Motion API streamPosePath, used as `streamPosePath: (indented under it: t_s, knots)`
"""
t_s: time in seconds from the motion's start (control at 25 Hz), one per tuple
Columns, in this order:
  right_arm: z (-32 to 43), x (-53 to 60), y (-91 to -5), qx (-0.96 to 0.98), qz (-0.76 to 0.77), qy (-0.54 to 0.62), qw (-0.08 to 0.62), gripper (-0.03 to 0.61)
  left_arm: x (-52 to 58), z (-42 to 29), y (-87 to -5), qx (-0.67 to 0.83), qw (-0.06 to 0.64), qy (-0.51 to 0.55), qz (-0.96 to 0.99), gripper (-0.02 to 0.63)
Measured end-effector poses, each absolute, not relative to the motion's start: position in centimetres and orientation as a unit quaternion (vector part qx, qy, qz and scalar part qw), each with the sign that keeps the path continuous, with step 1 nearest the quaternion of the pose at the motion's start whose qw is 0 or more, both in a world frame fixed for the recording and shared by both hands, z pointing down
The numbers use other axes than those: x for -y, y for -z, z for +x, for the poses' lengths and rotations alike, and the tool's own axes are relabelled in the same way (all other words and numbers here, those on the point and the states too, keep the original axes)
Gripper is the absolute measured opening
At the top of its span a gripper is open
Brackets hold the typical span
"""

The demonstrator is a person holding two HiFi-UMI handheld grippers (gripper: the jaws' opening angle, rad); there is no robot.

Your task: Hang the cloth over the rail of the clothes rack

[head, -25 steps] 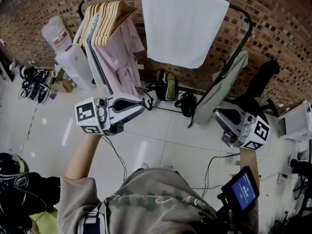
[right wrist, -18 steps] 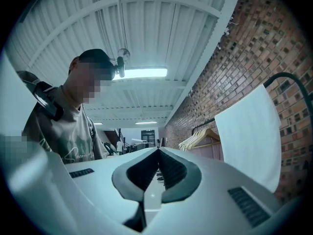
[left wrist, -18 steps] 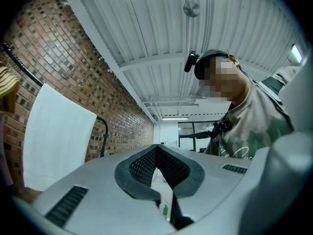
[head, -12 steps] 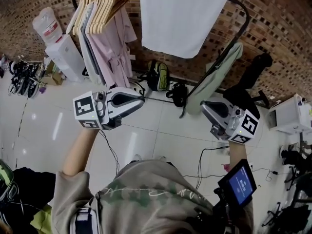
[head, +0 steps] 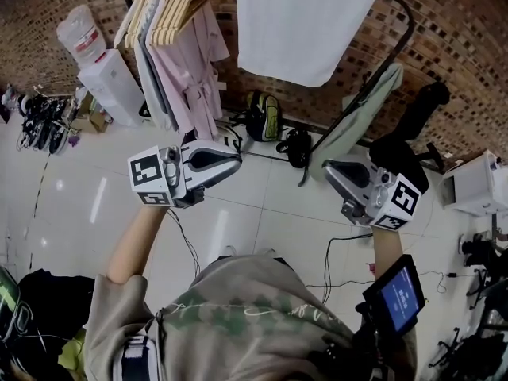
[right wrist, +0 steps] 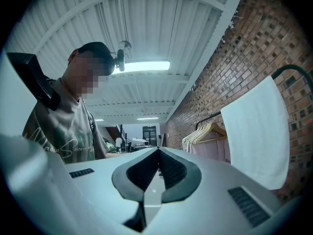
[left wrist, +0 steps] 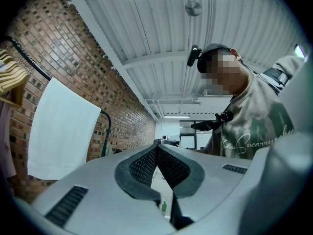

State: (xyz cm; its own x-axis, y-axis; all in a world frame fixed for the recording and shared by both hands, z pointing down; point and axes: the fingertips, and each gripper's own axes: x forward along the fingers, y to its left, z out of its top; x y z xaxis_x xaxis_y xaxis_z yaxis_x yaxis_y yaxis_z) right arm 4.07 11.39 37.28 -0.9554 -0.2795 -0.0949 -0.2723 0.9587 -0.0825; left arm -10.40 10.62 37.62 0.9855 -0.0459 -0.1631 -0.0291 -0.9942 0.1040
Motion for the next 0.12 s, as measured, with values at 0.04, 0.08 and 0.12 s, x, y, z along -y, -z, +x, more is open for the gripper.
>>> streamPosePath:
  t_s: [0.04,0.08,0.12]
  knots:
    - [3.98,-11.54,-37.39,-0.988,-0.138,0.036,0.053,0.006,-10.74,-10.44,-37.74,0.019,0.052,0.081,0.995,0.005]
    - [3.90,-11.69,-37.52,-0.988,-0.137,0.038,0.053,0.006,-10.85,-10.48,-37.86,0.020,0.052,0.080,0.995,0.005]
    - [3.82,-11.83,-37.66,-0.989,-0.136,0.039,0.053,0.006,-10.94,-10.52,-37.97,0.020,0.053,0.079,0.995,0.005]
